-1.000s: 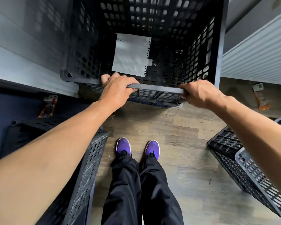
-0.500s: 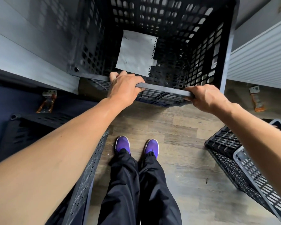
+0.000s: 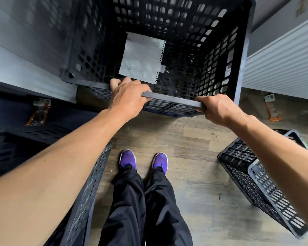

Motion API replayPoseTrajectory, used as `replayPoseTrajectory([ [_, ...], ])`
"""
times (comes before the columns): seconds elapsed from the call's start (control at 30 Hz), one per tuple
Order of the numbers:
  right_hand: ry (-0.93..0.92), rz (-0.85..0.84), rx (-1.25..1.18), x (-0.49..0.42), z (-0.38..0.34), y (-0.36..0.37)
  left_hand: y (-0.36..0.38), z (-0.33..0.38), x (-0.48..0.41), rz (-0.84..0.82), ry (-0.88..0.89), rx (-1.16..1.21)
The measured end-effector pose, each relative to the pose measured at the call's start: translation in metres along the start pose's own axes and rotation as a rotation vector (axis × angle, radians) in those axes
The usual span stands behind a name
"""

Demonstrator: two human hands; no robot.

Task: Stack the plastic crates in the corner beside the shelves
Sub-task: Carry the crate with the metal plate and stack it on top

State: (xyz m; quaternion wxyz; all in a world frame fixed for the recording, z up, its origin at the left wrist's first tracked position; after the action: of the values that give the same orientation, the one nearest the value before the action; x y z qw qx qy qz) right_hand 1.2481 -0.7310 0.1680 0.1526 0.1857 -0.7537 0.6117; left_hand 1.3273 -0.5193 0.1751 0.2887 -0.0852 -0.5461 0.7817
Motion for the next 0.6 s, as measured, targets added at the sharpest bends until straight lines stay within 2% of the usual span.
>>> replayPoseTrajectory([
  [0.3,-0.027,0.085,-0.008,0.0049,0.0007,0.0031,0.0017,-0.0011,0.0004,0.012,0.003,-0.013],
  [0.6,0.01,0.039,-0.013,0.0057,0.0059,0.0079,0.0031,0.0032,0.0027,0.014,0.014,-0.03],
])
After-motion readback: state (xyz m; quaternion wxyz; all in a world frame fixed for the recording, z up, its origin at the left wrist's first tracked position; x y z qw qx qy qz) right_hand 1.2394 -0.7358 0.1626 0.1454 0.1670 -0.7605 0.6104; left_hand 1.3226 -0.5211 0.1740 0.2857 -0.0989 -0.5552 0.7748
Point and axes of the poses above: each hand's wrist, its own x-axis away from the middle knuckle, its own y-axis out of the palm, z = x × y, the point moved 9 cm from there along -x, towards the middle knuckle, and after that the axes turned 3 degrees about y, right-handed, at the moved point
